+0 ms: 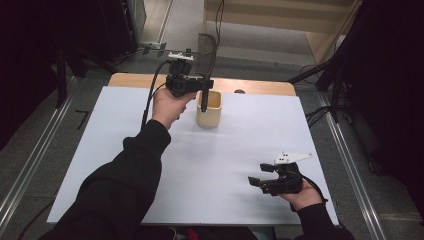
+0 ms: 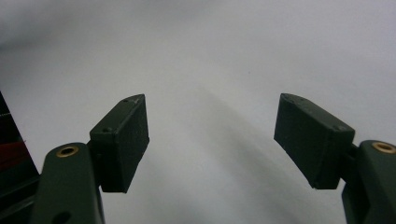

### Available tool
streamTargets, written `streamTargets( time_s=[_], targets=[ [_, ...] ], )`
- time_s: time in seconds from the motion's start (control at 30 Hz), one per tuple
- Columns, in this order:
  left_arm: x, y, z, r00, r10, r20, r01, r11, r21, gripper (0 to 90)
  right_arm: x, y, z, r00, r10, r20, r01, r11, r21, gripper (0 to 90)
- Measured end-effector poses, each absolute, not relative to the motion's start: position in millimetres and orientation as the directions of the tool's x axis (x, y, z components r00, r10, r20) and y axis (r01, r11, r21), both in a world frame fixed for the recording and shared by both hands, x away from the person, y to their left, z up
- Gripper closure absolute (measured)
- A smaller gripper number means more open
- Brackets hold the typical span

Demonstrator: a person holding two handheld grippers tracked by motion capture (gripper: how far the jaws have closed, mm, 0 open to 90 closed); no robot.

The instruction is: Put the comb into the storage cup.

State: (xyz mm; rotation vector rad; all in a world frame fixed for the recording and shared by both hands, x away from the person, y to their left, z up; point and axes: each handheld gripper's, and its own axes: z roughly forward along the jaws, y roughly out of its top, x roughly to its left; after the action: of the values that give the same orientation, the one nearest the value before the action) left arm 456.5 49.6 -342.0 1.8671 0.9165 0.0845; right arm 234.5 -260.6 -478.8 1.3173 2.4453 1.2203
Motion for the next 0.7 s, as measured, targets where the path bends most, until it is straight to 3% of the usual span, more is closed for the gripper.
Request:
streamTargets(
  time_s=[0.7],
  targets=[
    [484.0,38.6,-344.1,0.709,0.651,-0.269,0.484,-0.173,0.858,72.5,236.5,-260.8,-478.4,-0.612,0.747,0.26,0.652,0.291,0.7,24.6]
  ],
)
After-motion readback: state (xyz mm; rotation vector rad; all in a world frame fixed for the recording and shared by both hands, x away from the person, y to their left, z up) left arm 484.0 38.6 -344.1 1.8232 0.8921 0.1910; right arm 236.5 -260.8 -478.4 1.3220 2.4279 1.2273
